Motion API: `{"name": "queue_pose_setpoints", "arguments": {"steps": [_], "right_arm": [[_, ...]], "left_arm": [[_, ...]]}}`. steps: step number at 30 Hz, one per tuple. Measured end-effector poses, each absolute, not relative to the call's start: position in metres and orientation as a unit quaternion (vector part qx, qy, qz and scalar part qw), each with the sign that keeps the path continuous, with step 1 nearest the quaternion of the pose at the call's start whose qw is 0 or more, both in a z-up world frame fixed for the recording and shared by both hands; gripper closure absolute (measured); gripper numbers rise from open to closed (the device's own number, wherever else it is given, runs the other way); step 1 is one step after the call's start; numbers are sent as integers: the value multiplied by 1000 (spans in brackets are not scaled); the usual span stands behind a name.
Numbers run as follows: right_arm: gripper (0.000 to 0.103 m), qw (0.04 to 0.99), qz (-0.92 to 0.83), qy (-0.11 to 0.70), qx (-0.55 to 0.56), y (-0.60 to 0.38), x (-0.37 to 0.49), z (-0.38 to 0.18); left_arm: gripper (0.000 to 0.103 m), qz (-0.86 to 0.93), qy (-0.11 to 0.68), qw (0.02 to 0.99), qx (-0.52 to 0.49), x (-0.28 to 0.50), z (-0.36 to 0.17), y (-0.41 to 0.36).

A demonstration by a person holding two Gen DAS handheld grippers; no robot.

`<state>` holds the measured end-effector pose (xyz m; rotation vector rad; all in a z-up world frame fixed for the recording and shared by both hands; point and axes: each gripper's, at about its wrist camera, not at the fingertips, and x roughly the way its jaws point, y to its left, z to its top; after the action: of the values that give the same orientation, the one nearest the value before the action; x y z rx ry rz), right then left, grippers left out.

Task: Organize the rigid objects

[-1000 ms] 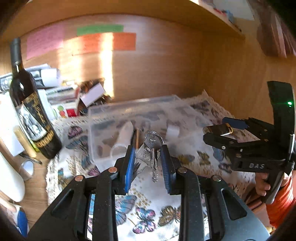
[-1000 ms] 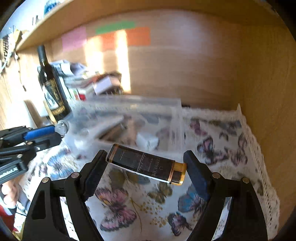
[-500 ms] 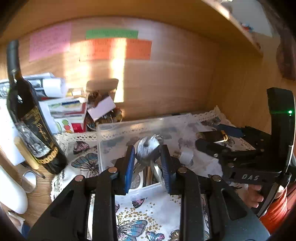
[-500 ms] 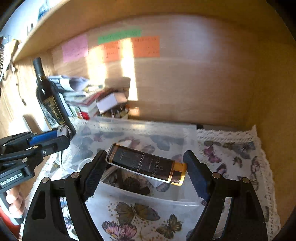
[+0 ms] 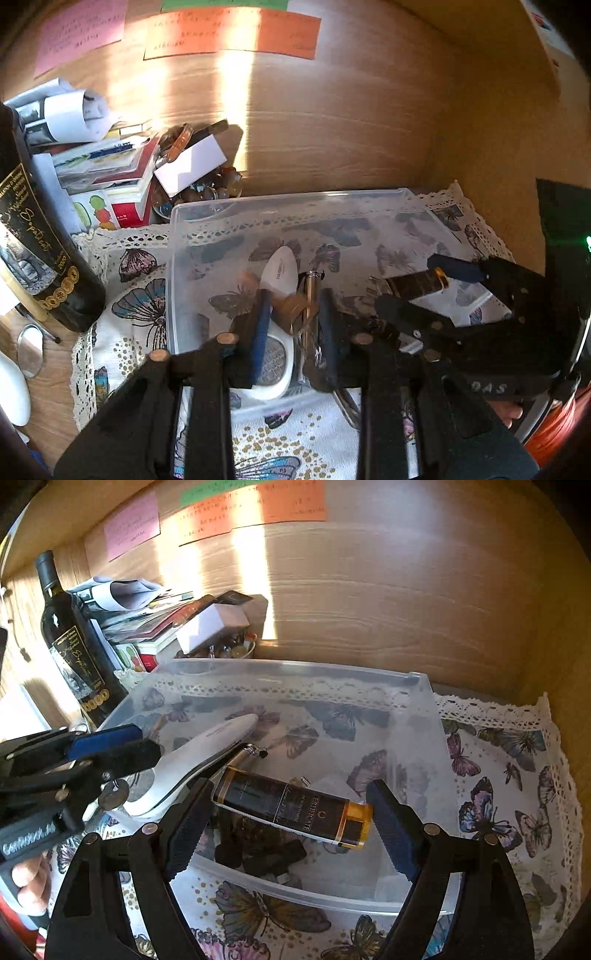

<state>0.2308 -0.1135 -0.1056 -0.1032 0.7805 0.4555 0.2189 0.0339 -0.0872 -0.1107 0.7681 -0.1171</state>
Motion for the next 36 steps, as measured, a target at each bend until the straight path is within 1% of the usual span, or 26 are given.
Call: {"name": "queue_pose_setpoints", "arguments": {"steps": [1, 7, 13, 15, 18, 21, 23, 24, 26, 27, 29, 30, 32, 34, 35, 36], "right_arm": [[21, 898, 220, 376, -50, -114, 231, -106], [21, 897, 224, 377, -51, -112, 232, -106], [20, 897, 239, 369, -44, -114, 225, -97], [20, 901, 242, 358, -42, -116, 219, -90], [20, 910, 244, 334, -40, -121, 205, -75], [20, 920, 246, 303, -35, -128, 188, -56], [18, 927, 246, 281, -30, -133, 176, -44], [16, 932, 246, 266, -28, -136, 168, -36], [11, 941, 241, 235, -27, -142, 152, -24], [10, 945, 239, 223, -26, -145, 145, -19], [1, 952, 237, 195, -20, -152, 130, -9], [0, 955, 234, 179, -16, -156, 121, -4], [0, 961, 228, 155, -12, -162, 106, 4], [0, 964, 225, 141, -7, -167, 97, 9], [0, 965, 224, 134, -3, -170, 93, 11], [0, 966, 225, 130, 1, -172, 88, 12]], "left_arm": [[95, -48, 379, 923, -53, 223, -87, 35], [95, -36, 392, 916, -73, 235, -93, 44], [95, -37, 375, 924, -60, 222, -82, 37], [94, -38, 360, 931, -54, 213, -73, 34], [88, -34, 328, 943, -38, 194, -57, 28], [80, -28, 290, 956, -26, 172, -41, 21], [69, -22, 262, 965, -20, 155, -30, 17], [66, -19, 251, 968, -18, 148, -26, 15], [52, -14, 224, 974, -15, 132, -16, 11], [49, -13, 213, 977, -14, 125, -13, 10], [39, -13, 192, 981, -14, 110, -6, 8], [35, -12, 183, 983, -15, 101, -2, 8], [17, -4, 167, 986, -20, 89, 3, 5], [8, 7, 151, 988, -26, 77, 9, 5], [4, 11, 144, 989, -28, 72, 11, 4], [3, 13, 140, 990, -29, 66, 13, 4]]}}
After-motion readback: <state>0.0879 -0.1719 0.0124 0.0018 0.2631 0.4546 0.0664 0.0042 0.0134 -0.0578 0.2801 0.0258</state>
